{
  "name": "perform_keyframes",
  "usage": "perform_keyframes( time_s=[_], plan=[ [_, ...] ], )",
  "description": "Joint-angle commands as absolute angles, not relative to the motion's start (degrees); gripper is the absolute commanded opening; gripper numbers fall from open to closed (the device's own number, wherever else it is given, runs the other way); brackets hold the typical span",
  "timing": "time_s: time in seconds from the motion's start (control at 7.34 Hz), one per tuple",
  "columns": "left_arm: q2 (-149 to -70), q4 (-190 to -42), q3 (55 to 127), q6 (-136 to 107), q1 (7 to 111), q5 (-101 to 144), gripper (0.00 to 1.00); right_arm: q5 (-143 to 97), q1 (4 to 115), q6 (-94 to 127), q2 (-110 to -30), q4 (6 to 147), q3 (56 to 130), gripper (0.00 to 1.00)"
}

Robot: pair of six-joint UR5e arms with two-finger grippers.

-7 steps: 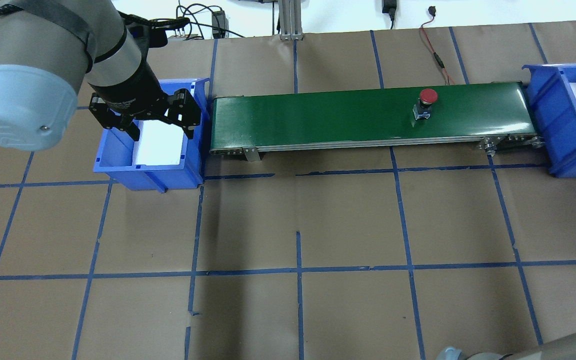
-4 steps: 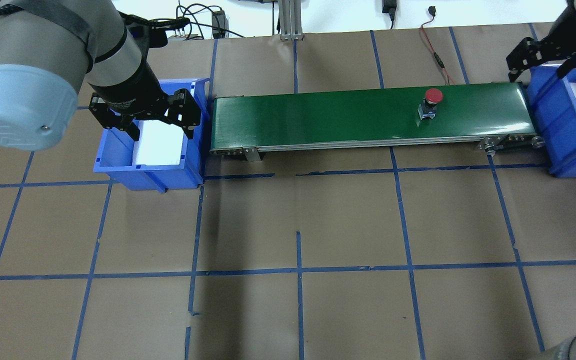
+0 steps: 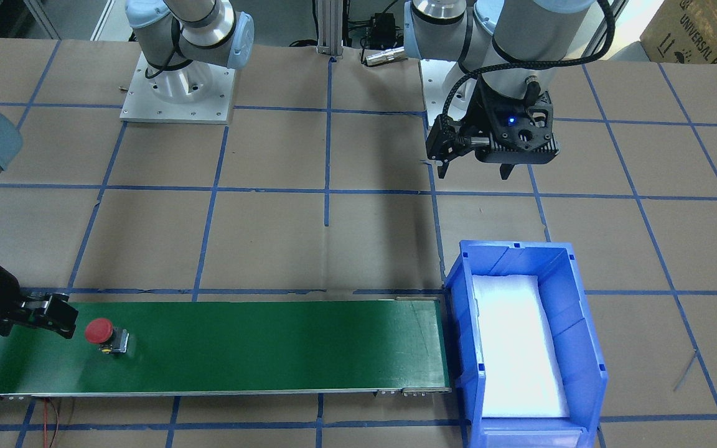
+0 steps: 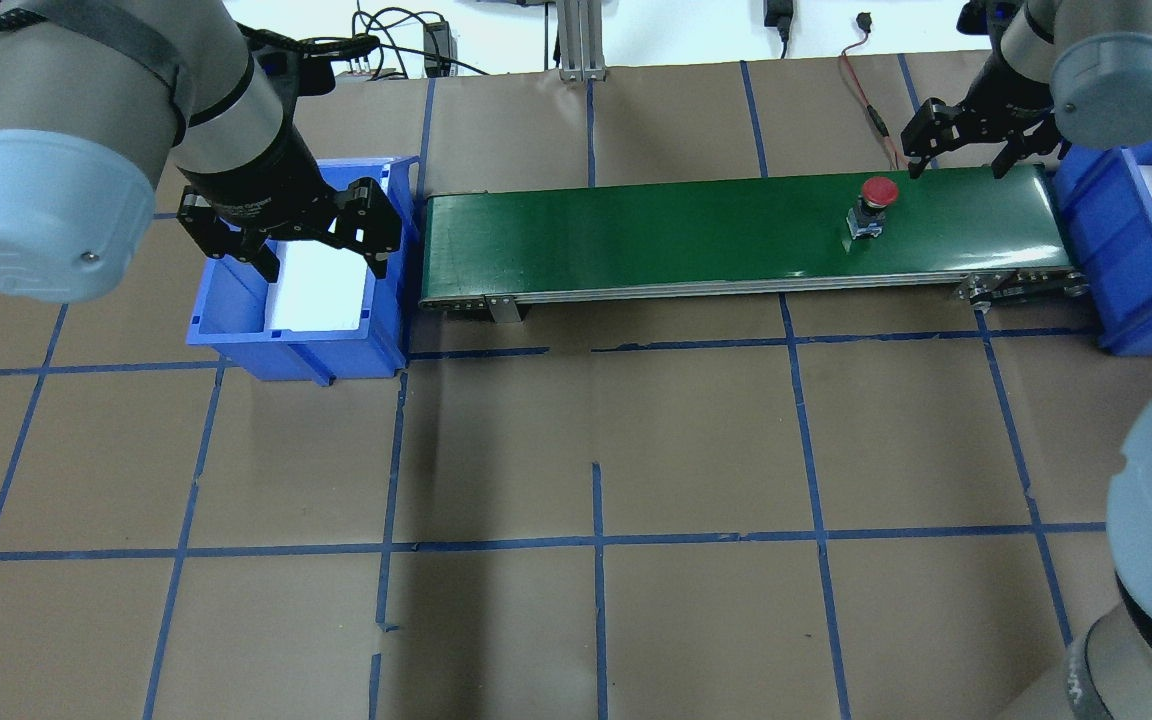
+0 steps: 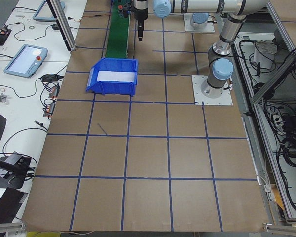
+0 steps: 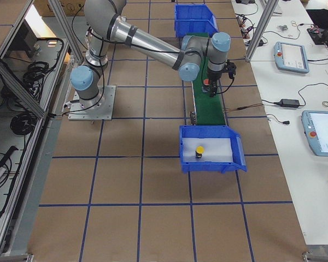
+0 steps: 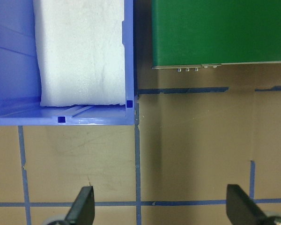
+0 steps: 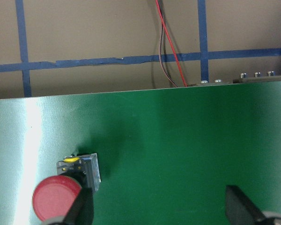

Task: Transport two buttons from left to right
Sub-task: 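Move the right gripper back over the belt toward the red button, then lower the right gripper onto the red button at the belt's end and close it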

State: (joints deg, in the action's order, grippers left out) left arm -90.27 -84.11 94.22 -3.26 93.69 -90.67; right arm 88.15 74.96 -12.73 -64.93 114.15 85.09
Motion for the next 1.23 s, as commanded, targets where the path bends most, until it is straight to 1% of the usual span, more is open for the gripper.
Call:
perform_keyframes(
  time_s=[0.0, 0.14, 0.54, 1.09],
  plan=[
    [-90.3, -84.2, 94.2, -3.3, 93.7, -90.7, 1.0, 88.0, 75.0, -13.5, -64.9, 114.3, 85.0, 1.0],
    [-90.3, -84.3, 94.2, -3.4, 93.8, -90.6, 1.0, 87.9, 75.2, -12.7, -66.3, 114.3, 84.6, 1.0],
    [-90.3, -84.2, 94.2, -3.3, 93.7, -90.7, 1.0, 86.8, 77.1, -11.3, -66.4, 114.3, 85.1, 1.0],
    [-90.3, -84.2, 94.1, -3.1, 93.7, -90.7, 1.0, 87.1, 77.0, -12.4, -62.6, 114.5, 86.0, 1.0]
  ],
)
